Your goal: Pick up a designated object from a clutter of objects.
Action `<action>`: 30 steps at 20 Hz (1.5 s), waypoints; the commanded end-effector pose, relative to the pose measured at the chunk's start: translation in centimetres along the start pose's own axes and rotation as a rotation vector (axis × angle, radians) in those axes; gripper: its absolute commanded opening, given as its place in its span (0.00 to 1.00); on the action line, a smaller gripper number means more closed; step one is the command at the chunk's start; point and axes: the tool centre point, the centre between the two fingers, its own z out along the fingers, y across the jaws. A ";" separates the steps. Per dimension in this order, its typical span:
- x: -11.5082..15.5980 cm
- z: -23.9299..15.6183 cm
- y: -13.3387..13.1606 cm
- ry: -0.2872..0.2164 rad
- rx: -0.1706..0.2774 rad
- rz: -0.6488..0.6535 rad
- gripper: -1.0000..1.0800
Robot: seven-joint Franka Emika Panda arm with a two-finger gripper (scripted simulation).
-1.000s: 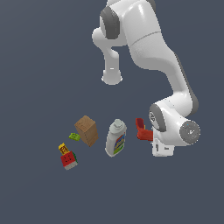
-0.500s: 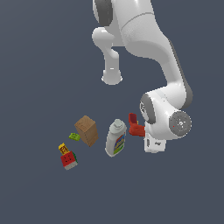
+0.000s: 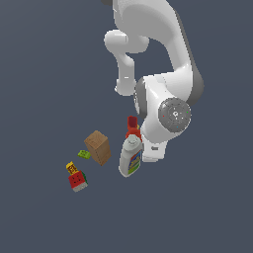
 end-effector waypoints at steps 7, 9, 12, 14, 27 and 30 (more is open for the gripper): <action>-8.9 -6.1 -2.9 0.002 -0.002 0.001 0.00; -11.0 -7.5 -3.5 0.002 -0.001 0.001 0.00; -14.1 -9.6 -4.5 0.002 -0.001 0.001 0.00; -16.2 -11.0 -5.1 0.002 -0.001 0.001 0.00; -27.9 -19.0 -8.2 0.000 -0.002 0.000 0.00; -29.4 -20.1 -8.5 -0.001 -0.002 0.000 0.00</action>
